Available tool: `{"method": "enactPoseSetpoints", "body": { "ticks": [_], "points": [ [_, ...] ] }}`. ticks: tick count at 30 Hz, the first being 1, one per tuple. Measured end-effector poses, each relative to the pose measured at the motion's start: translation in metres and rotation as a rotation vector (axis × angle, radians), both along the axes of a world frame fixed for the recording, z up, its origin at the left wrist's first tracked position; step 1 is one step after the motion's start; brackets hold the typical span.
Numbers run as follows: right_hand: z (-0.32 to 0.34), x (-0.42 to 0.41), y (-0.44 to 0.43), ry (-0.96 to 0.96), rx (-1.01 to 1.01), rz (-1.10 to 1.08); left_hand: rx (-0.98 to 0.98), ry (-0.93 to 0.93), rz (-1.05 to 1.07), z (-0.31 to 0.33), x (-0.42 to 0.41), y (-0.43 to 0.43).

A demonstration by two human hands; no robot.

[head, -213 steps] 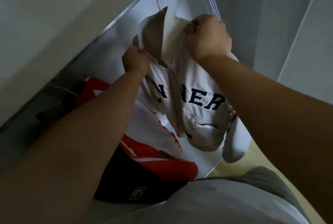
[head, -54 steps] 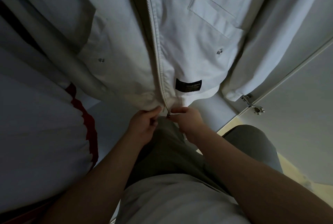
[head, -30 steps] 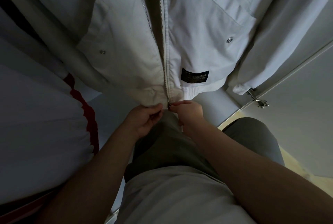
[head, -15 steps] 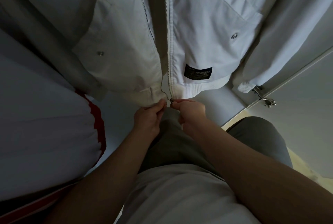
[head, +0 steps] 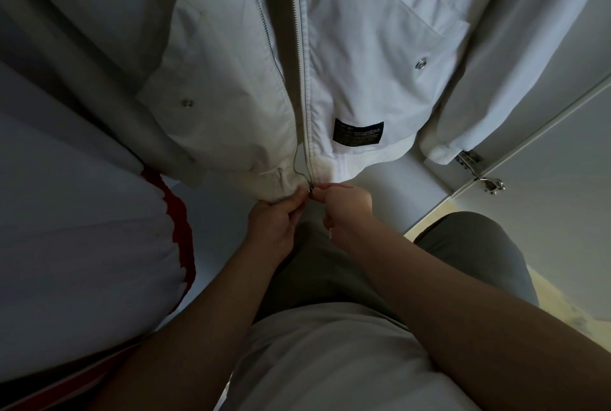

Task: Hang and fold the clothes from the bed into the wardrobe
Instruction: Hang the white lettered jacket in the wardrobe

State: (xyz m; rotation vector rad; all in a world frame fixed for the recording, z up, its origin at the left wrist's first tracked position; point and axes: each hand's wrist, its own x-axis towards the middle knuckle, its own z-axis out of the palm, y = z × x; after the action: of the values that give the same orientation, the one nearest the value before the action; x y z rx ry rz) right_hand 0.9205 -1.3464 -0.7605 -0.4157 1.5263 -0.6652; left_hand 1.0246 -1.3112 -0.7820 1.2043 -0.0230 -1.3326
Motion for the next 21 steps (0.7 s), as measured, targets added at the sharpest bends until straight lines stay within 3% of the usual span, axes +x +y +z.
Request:
{"method": "enactPoseSetpoints", "body": {
  "ticks": [7,15,19,21],
  "points": [
    [0.005,-0.001,-0.001,-0.024,-0.043,0.081,-0.012,-0.059,-0.002,-0.003,0.002,-0.001],
    [0.008,0.003,0.0,0.023,-0.057,0.073,0.106,-0.476,-0.092,-0.012,0.014,-0.002],
    [0.009,0.005,-0.005,0.051,-0.066,0.114,0.084,-0.366,-0.014,-0.009,0.011,-0.005],
    [0.011,0.001,-0.006,-0.038,-0.047,0.109,0.073,-0.311,0.033,-0.008,0.01,-0.005]
  ]
}}
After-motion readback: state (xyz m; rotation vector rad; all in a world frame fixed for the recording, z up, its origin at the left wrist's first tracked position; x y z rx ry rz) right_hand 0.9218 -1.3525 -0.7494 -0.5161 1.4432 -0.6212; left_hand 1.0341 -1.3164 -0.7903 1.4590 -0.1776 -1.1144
